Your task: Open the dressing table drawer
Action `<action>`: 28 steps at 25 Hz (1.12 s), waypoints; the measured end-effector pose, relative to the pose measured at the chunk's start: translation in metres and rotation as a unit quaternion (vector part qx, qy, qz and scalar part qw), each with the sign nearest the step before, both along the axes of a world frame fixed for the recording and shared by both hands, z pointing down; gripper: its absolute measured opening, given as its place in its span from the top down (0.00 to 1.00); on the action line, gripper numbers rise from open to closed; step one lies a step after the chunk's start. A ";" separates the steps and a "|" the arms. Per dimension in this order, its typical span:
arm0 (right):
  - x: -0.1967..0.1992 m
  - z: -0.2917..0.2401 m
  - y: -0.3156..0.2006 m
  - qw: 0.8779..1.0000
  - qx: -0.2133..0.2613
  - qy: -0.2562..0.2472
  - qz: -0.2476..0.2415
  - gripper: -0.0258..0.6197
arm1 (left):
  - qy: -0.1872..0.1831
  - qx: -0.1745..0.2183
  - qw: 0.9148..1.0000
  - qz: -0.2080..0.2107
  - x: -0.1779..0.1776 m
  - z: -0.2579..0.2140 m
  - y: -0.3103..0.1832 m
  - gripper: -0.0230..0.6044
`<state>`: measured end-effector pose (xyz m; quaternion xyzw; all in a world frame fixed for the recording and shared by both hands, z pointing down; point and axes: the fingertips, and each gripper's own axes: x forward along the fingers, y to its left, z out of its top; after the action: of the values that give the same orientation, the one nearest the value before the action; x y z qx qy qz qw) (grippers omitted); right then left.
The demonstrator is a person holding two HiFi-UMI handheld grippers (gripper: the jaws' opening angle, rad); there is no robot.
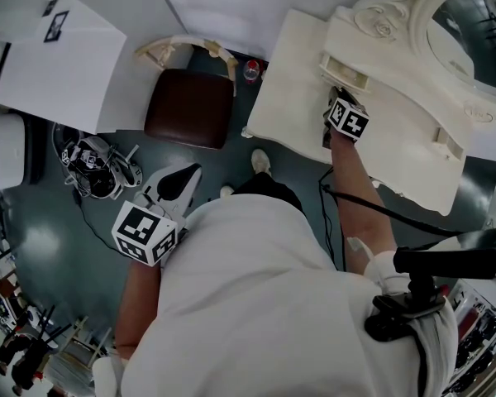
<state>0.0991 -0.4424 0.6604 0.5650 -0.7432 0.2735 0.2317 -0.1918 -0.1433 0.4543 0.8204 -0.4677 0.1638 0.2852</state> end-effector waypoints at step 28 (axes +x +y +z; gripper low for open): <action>-0.003 -0.026 0.153 0.999 -0.010 -0.005 -0.046 0.96 | 0.018 0.030 0.997 0.063 0.017 -0.005 0.074 0.96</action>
<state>0.0965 -0.2895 0.6344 0.5265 -0.7666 0.2733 0.2459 -0.1752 -0.0689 0.4492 0.8593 -0.4144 0.1531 0.2579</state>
